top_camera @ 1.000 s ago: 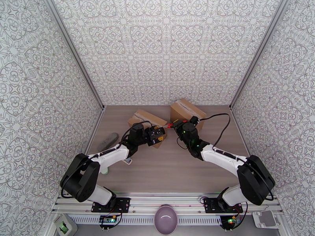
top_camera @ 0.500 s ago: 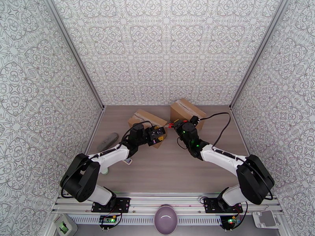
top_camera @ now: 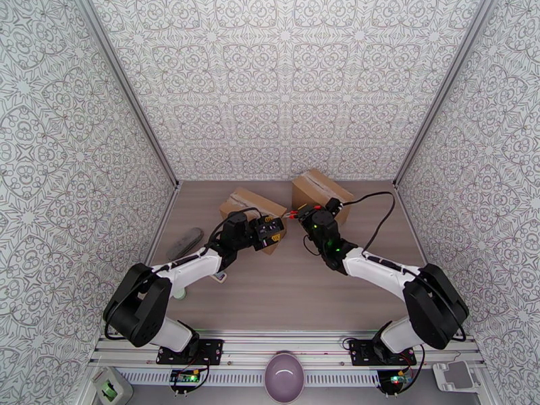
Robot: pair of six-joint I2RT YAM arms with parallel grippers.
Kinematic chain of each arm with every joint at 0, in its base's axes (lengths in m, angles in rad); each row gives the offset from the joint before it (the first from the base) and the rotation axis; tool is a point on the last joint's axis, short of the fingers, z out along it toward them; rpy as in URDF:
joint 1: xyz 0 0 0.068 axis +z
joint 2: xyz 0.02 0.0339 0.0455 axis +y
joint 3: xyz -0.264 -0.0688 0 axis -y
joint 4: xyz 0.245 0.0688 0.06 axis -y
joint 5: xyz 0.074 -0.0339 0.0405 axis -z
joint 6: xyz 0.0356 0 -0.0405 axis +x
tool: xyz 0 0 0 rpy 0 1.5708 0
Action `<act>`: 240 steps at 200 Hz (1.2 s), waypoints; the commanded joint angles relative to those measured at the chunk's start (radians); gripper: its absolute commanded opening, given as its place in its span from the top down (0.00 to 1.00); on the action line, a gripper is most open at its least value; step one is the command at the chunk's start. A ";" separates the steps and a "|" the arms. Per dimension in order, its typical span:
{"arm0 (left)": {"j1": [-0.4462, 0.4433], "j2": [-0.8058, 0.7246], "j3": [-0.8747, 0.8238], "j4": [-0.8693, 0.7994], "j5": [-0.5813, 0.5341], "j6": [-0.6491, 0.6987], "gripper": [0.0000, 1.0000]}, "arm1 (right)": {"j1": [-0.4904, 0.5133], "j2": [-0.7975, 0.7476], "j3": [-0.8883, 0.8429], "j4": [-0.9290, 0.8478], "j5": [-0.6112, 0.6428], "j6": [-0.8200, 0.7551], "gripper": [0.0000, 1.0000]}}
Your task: Unpack the express box
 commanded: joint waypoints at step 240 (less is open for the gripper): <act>-0.012 0.020 -0.016 -0.011 -0.008 -0.013 0.46 | 0.004 0.030 0.033 0.024 -0.027 0.006 1.00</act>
